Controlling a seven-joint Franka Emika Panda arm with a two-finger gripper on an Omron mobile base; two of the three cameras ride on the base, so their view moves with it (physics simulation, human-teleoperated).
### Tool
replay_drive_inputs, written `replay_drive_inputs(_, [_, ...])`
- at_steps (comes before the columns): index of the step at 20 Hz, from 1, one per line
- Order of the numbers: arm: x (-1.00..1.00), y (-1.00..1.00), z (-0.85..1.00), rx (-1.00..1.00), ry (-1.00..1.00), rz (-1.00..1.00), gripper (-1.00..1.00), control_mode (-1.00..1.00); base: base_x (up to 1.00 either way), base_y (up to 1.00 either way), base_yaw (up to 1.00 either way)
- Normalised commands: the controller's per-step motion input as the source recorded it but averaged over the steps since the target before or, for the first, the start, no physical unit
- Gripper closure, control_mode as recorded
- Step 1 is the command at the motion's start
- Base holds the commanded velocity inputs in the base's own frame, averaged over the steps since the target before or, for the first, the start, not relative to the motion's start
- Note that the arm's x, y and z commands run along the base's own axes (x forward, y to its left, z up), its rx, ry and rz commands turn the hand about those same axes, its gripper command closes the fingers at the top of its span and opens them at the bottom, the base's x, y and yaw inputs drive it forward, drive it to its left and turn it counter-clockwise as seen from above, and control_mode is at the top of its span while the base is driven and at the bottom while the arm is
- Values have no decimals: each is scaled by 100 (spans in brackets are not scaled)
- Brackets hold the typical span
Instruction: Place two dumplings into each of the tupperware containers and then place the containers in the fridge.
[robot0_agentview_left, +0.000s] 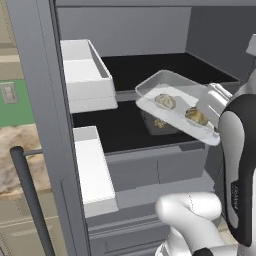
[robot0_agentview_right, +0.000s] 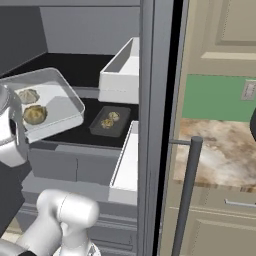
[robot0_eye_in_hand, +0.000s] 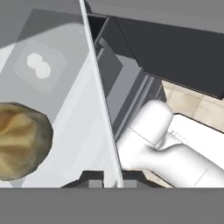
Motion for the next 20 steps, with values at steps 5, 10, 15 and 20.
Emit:
replay_drive_inputs(5, [92,-32,11,13,-19,8,100,-100,0,0,0])
replay_drive_inputs(10, [100,-12,11,9,-11,11,100,-100,0,0,0])
replay_drive_inputs(15, [100,0,6,7,-5,11,100,-100,0,0,0])
replay_drive_inputs(20, [79,0,45,5,0,4,100,-100,0,0,0])
